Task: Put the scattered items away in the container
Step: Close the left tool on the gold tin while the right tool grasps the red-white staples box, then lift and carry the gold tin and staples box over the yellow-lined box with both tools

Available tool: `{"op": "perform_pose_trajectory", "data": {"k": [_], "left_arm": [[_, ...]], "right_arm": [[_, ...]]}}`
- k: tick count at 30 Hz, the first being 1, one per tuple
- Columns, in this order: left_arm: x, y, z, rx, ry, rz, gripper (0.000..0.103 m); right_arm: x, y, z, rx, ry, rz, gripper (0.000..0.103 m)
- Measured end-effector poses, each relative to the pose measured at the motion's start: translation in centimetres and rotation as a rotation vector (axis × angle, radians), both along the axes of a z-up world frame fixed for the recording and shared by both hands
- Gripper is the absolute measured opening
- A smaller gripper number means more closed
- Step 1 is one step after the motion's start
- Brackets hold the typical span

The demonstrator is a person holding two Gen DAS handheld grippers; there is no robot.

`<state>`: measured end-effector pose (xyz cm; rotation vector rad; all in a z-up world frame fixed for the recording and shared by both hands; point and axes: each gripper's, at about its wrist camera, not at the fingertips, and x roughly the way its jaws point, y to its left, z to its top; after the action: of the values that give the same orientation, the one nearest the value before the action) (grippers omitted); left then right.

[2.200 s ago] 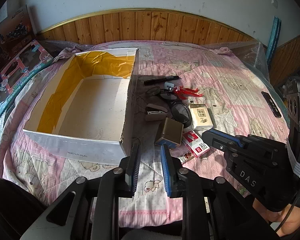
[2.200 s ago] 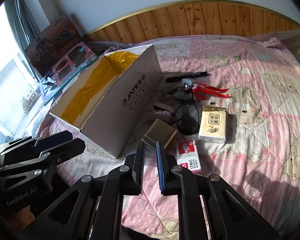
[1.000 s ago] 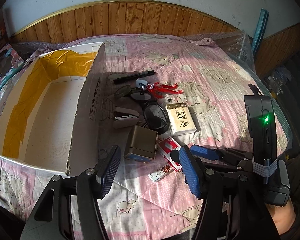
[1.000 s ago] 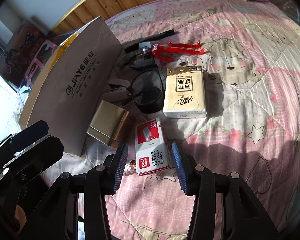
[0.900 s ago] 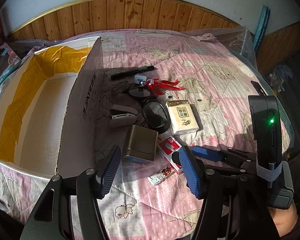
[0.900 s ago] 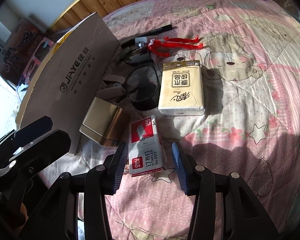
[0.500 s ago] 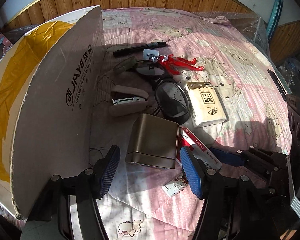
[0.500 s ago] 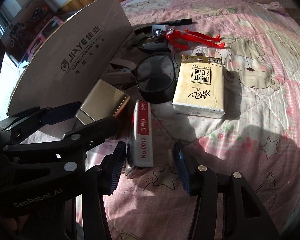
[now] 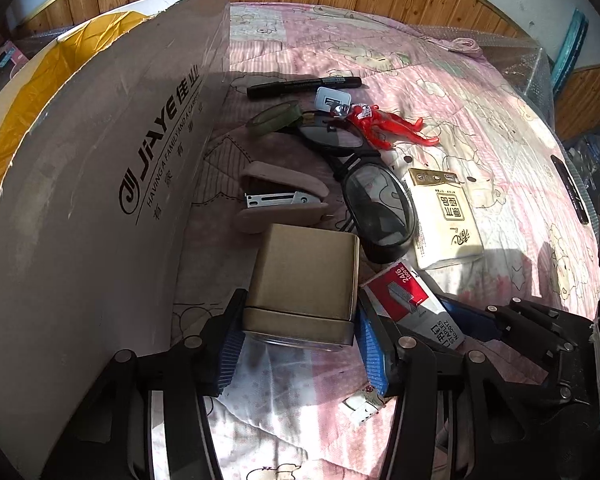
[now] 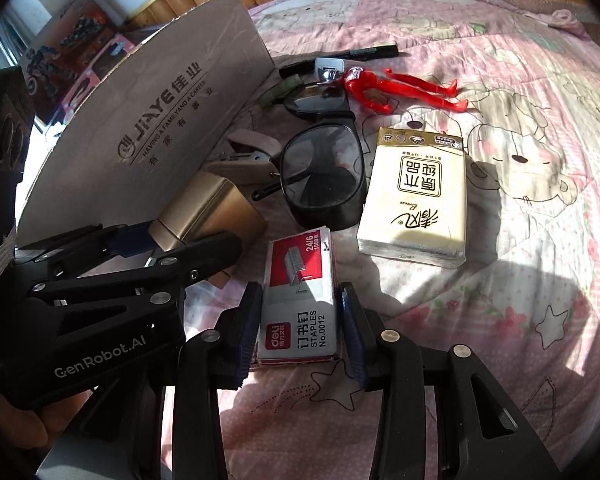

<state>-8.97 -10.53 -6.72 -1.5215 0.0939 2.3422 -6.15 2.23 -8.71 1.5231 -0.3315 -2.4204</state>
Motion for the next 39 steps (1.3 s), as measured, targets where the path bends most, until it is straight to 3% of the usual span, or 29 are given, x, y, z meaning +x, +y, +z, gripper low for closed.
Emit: {"op": "perform_pose_trajectory", "data": {"k": [18, 39], "left_arm": [[1.5, -0.5, 2.1, 0.019, 0.041, 0.012, 0.051], [5.1, -1.7, 7.6, 0.057, 0.141, -0.005, 0.051]], "right_arm": [[1.4, 2.9, 1.2, -0.09, -0.009, -0.111, 0.04], [3.6, 3.0, 5.0, -0.061, 0.088, -0.155, 0.04]]}}
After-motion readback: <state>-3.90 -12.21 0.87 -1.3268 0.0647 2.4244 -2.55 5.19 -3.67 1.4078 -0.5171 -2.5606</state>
